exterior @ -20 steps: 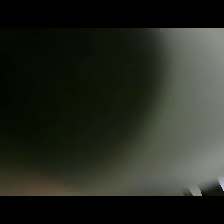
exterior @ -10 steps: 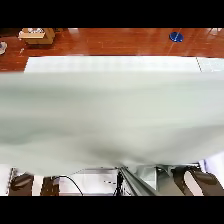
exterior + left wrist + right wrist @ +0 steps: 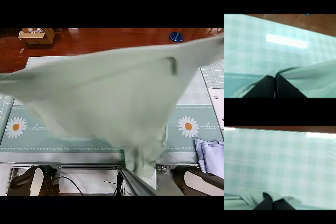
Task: Fold the shirts.
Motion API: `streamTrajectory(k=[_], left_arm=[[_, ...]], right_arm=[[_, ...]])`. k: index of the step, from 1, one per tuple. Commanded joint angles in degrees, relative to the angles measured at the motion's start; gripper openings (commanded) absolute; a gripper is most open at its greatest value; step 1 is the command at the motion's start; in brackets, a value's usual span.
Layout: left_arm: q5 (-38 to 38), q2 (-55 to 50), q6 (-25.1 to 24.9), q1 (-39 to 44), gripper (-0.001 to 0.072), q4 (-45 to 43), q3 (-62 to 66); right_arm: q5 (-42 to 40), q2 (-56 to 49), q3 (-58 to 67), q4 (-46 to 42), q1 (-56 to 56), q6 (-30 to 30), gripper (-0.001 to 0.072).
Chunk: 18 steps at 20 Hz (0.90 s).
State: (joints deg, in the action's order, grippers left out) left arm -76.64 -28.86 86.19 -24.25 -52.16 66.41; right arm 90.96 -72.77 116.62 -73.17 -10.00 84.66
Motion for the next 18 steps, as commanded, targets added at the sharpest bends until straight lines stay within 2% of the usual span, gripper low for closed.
streamTrajectory(k=[1,3,7,11,14,15,16,17,18], left_arm=[[10.6,-7.9,-2.7,0.0,0.0025,2.3,-6.5],[10.7,-15.2,-6.6,0.0,0.0025,6.6,-6.6],[14.3,-29.2,-10.2,0.0,0.0025,9.4,-6.6],[16.2,-40.3,-11.5,0.0,0.0026,12.3,-6.6],[16.2,-45.8,-15.4,0.0,0.0026,18.7,-6.5],[16.2,-46.9,-16.7,0.0,0.0027,20.5,-6.6],[16.3,-47.9,-17.8,0.0,0.0042,21.7,-6.5],[16.3,-48.6,-18.1,0.0,0.0206,22.0,-6.4],[16.2,-48.9,-18.1,-0.3,0.0481,22.0,-6.2]], right_arm=[[-13.6,-10.4,0.0,9.5,0.0,1.0,0.003],[-19.8,-14.2,0.0,13.2,0.3,1.9,0.003],[-25.4,-21.6,0.0,10.1,3.1,1.8,0.003],[-26.8,-28.7,0.0,8.5,4.1,1.9,0.0031],[-25.6,-32.3,0.0,8.2,4.1,1.9,0.0032],[-25.0,-32.9,0.0,8.2,4.1,1.9,0.004],[-24.3,-33.2,0.0,8.2,4.1,1.9,0.014],[-23.5,-33.2,0.0,8.3,4.1,1.8,0.0269],[-21.7,-32.7,0.0,8.6,3.8,1.4,0.0333]])
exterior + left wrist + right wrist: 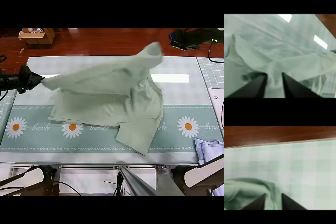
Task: Fold the shirts.
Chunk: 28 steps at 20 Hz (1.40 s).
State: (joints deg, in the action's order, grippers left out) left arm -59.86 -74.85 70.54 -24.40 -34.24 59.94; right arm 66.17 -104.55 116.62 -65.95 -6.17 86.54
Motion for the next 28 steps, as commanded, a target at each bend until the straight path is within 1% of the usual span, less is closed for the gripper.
streamTrajectory(k=[1,2,3,4,5,6,7,8,9,10,11,12,13,14,15,17,19,21,24,27,28], left_arm=[[-1.1,-2.8,-2.4,-1.0,0.0659,4.0,0.9],[-2.7,-2.8,-2.4,-2.7,0.0683,3.5,2.1],[-4.6,-2.8,-2.4,-4.7,0.0683,1.8,3.6],[-7.1,-2.8,-2.3,-7.1,0.0683,-1.2,5.2],[-9.5,-2.7,-1.6,-9.4,0.0682,-5.0,6.4],[-12.1,-2.7,0.4,-11.6,0.0682,-10.1,7.0],[-14.8,-2.7,1.2,-13.2,0.0682,-14.9,7.0],[-18.0,-2.8,1.3,-14.4,0.0682,-20.5,6.5],[-19.8,-2.7,1.9,-15.1,0.0681,-24.2,5.3],[-19.9,-2.7,3.6,-15.6,0.0681,-24.9,3.1],[-20.2,-2.8,3.7,-15.6,0.0681,-24.7,0.5],[-20.2,-2.9,3.1,-15.3,0.0681,-24.7,-2.4],[-20.2,-3.1,1.2,-15.0,0.0681,-24.7,-5.0],[-20.2,-3.7,-0.2,-14.6,0.0681,-24.7,-7.3],[-20.2,-4.3,-1.3,-14.3,0.0682,-24.7,-8.8],[-20.1,-5.9,-1.6,-13.6,0.0682,-24.7,-10.2],[-19.6,-7.2,-1.6,-12.6,0.0682,-23.9,-10.2],[-17.4,-8.4,-1.6,-11.0,0.0682,-22.3,-10.2],[-13.0,-10.3,-1.5,-7.9,0.0681,-20.9,-10.2],[-10.5,-12.2,-1.5,-5.0,0.0679,-19.9,-10.2],[-9.2,-12.8,-1.5,-4.0,0.0662,-19.4,-10.2]], right_arm=[[5.6,-0.1,0.0,1.1,-0.6,-2.1,0.0343],[9.4,1.2,0.0,-0.1,-1.4,-5.3,0.0344],[13.3,2.7,0.0,-3.3,-2.3,-7.3,0.0344],[17.9,4.3,0.0,-9.1,-3.5,-8.0,0.0344],[22.3,5.5,0.0,-15.7,-4.5,-7.9,0.0343],[26.6,6.6,-0.2,-22.0,-5.9,-7.0,0.0343],[27.8,7.8,-1.6,-24.4,-7.6,-4.9,0.0344],[28.5,8.9,-3.5,-24.2,-9.6,-3.8,0.0344],[29.0,9.8,-6.0,-22.9,-11.2,-3.8,0.0344],[29.1,10.7,-8.9,-21.3,-12.5,-3.9,0.0345],[28.8,11.6,-12.5,-19.1,-13.7,-4.1,0.0355],[27.9,12.8,-17.0,-16.2,-14.9,-4.6,0.0395],[26.4,13.8,-21.5,-13.4,-15.8,-5.4,0.0402],[24.6,14.7,-26.2,-10.2,-16.5,-6.7,0.0428],[22.7,15.4,-30.1,-7.4,-16.9,-8.0,0.0428],[18.9,16.0,-36.0,-3.8,-17.0,-9.9,0.0428],[15.9,16.0,-39.1,-2.1,-16.8,-10.4,0.0427],[14.2,16.0,-40.6,-0.3,-16.7,-10.6,0.0424],[14.2,16.0,-40.8,-0.4,-16.8,-10.8,0.0423],[14.4,16.0,-40.8,-0.5,-16.8,-10.8,0.0422],[14.4,16.0,-40.8,-0.5,-16.8,-10.8,0.0422]])
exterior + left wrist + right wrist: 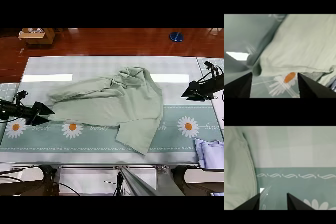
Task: Fold the shirts.
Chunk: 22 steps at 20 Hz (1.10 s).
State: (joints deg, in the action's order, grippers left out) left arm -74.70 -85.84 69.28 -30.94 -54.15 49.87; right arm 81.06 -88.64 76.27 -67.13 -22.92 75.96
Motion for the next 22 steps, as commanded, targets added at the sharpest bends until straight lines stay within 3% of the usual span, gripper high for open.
streamTrajectory(k=[1,2,5,7,8,9,15,22], left_arm=[[6.8,-2.1,-0.2,3.6,0.0537,0.9,-0.1],[7.5,-2.3,0.0,4.4,0.0416,0.9,-0.1],[7.6,-2.3,0.0,4.5,0.0322,0.2,-0.1],[7.2,-2.3,0.5,4.4,0.0201,0.0,-0.1],[6.5,-2.3,0.4,4.4,0.007,0.0,-0.1],[5.7,-2.3,0.2,4.4,0.0027,0.0,-0.1],[1.5,-2.1,-1.5,4.4,0.0027,0.2,0.0],[0.6,-2.1,-2.2,4.4,0.0027,0.2,0.0]], right_arm=[[-0.3,0.1,-0.5,0.6,0.0,-0.2,0.0422],[0.1,0.1,-0.5,0.6,0.0,-0.2,0.0422],[1.4,0.1,-0.5,0.6,0.0,-0.2,0.0422],[2.3,0.1,-0.5,0.7,0.0,-0.2,0.0422],[2.6,0.3,-0.5,0.7,0.0,-0.2,0.0422],[2.7,0.7,-0.4,0.6,0.0,-0.2,0.0422],[4.0,5.3,-3.8,-3.0,-2.6,-3.0,0.0432],[-4.0,7.3,-27.5,16.2,-3.4,-8.1,0.048]])
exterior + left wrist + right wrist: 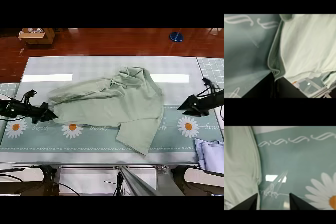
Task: Fold the shirts.
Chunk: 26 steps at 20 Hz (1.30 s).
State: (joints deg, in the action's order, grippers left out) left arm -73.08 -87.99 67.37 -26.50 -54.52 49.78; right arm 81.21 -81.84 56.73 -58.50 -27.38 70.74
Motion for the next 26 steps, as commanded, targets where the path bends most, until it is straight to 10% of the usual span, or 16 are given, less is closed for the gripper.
streamTrajectory(k=[1,9,12,21,26], left_arm=[[-1.1,0.1,-0.3,0.0,0.0027,0.6,0.1],[-1.1,0.1,-1.9,0.0,0.0027,1.0,0.1],[-1.1,0.2,-2.3,0.0,0.0027,3.0,0.6],[-5.8,18.8,-7.7,0.0,0.0026,31.1,21.9],[4.3,36.0,-7.8,0.0,0.0026,38.7,42.8]], right_arm=[[-5.9,0.5,-10.0,8.5,2.4,-3.6,0.048],[-25.2,0.5,-13.8,10.4,16.5,-0.3,0.0467],[-31.2,0.5,-13.7,11.8,20.7,3.4,0.0029],[-21.9,21.5,12.4,12.9,16.9,-2.7,0.0031],[-24.0,33.4,37.1,6.6,16.7,-0.4,0.003]])
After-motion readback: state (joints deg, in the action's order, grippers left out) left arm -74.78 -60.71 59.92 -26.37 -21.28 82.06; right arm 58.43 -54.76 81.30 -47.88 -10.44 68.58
